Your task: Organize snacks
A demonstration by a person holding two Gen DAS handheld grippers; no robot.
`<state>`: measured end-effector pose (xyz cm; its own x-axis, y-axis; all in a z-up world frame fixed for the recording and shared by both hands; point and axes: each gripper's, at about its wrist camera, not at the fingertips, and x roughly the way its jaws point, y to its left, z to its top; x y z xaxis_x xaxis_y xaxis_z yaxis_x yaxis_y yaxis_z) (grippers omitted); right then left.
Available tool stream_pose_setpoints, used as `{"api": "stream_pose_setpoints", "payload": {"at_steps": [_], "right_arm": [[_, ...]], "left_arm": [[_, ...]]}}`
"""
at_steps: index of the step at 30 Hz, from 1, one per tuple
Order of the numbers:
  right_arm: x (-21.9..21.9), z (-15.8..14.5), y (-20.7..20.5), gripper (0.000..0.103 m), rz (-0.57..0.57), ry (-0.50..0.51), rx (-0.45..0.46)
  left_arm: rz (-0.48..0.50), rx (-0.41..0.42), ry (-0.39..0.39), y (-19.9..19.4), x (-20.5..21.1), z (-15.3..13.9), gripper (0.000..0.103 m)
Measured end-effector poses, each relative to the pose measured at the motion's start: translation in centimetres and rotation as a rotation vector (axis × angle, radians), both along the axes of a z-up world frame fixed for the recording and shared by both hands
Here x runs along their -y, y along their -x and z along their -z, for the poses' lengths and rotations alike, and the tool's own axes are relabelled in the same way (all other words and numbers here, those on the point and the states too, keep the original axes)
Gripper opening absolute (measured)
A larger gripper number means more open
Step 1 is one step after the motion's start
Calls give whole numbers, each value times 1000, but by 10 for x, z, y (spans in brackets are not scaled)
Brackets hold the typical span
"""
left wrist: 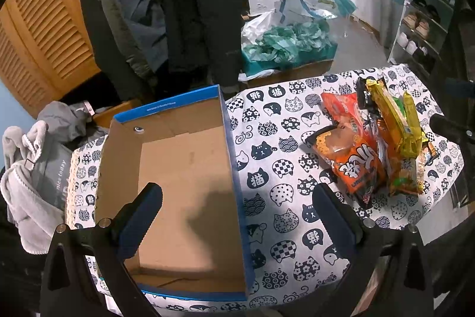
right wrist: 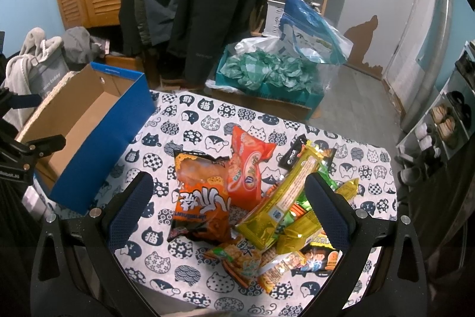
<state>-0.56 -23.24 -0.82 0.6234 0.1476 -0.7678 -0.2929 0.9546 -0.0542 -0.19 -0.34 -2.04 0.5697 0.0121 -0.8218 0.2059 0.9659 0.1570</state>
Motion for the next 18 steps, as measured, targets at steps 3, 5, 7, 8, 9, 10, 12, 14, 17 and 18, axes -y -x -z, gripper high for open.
{"api": "stream_pose_setpoints", "payload": {"at_steps": [3,5,7,8,9,10,12,14,17,18], "right_arm": [[0,0,0,100,2,-1,-2],[2,-1,1,100,4,-1,-3],[5,0,0,100,7,-3,-5],[7,0,1,100,8,-3,-6],[9,0,1,100,11,-3,-6],[11,1,1,100,15,-3,-7],[15,2,2,100,22,-4,-8],[21,3,1,100,31,-2,-9],[31,3,-2,100,58,2,-16],[34,3,-2,100,64,-1,-17]], "left_arm": [[-1,-4,0,0,0,1,102],[0,-4,-1,0,1,2,102],[2,-5,-3,0,1,2,102],[3,-5,-3,1,1,2,102],[5,-6,-5,0,1,2,102],[6,-7,-6,-1,2,2,102],[10,-10,-7,-1,4,4,102],[11,-15,-5,-4,7,3,102],[12,-31,20,-7,10,5,102],[10,-39,28,-9,11,6,102]]}}
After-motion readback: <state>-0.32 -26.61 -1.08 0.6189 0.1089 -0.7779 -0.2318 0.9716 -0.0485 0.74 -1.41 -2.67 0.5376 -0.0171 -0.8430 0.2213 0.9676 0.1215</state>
